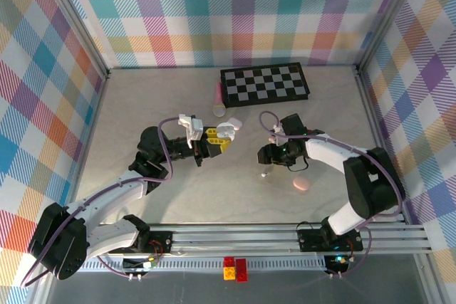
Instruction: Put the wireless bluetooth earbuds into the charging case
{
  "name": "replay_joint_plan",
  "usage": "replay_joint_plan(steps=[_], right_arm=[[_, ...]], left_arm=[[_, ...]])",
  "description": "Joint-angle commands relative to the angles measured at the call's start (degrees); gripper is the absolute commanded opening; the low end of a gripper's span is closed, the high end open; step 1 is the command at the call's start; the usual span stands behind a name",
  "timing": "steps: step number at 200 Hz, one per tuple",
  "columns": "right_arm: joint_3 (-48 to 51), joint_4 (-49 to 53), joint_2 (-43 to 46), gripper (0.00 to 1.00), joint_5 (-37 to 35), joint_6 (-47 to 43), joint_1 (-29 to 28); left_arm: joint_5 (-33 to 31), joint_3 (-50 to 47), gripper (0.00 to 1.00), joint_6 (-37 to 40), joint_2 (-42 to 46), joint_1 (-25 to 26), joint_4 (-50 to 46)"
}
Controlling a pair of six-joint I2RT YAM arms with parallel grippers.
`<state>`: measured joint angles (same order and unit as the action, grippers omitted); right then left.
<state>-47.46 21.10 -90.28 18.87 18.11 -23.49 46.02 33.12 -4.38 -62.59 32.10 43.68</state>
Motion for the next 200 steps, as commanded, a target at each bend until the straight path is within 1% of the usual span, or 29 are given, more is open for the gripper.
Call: replay_joint_plan(steps=[1,48,95,164,187,200], right_arm=[[-1.90,0.65,-2.22,0.64,1.14,-2.08,-0.67],[-1.74,1.93,-4.73,0.64,1.17,-2.39,-2.34],[1.41,2.78,-1.95,0.64,1.07,-0.99,-4.04],[2.73,4.69,1.75,0.61,-0.23,2.66,-7.36],[2.57,5.58,1.91,0.61,-1.56,3.37,-8.40],[1.90,6.87,2.24,0.61,-3.64,3.53,-8.72]], left_arm=[[0.94,-0.25,0.08,-1.32,1.09,-0.72,2.54],[0.65,-0.25,0.08,-1.62,1.93,-0.72,1.61],[0.74,-0.79,0.08,-0.42,2.95,-0.72,0.26],[0.39,-0.47,0.07,-0.11,2.53,-0.81,-1.34],[0.01,-0.94,0.07,-0.09,2.54,-1.11,-0.73],[-0.39,-1.20,0.07,-0.10,2.78,-1.25,-0.61]])
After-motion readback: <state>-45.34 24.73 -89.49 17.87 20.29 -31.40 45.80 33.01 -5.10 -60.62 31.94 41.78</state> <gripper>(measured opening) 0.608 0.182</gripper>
